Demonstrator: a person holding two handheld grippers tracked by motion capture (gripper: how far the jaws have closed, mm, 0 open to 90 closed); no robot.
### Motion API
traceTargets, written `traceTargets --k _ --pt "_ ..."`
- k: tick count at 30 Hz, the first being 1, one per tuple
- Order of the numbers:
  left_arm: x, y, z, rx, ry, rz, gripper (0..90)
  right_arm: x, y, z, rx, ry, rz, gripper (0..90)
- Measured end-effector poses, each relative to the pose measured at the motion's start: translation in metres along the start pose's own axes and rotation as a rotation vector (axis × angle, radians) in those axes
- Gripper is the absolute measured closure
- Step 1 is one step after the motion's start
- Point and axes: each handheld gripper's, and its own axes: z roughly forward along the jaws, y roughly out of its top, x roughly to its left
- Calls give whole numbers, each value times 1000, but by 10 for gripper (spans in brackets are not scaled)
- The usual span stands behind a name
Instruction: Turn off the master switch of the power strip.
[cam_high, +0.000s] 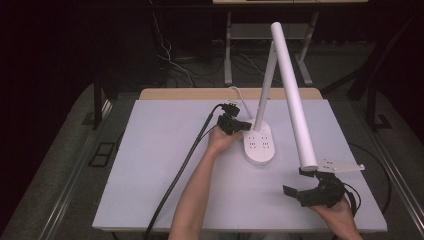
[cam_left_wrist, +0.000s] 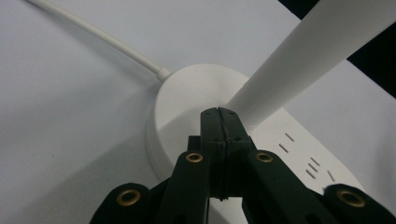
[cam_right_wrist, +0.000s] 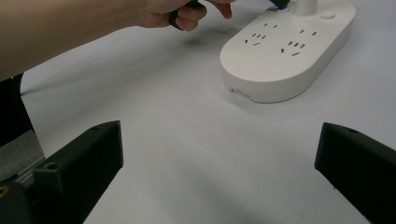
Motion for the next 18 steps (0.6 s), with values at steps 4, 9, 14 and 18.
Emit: traceTargets --k 4,9,14,18 --pt "2 0 0 7 24 4 900 0 0 0 -1 1 0 5" --pt "0 0 -1 18 34 2 900 1 0 0 -2 0 0 6" --pt "0 1 -1 31 38 4 900 0 0 0 -3 -3 0 6" --pt "-6 5 -1 68 78 54 900 0 0 1 -5 -5 -1 6"
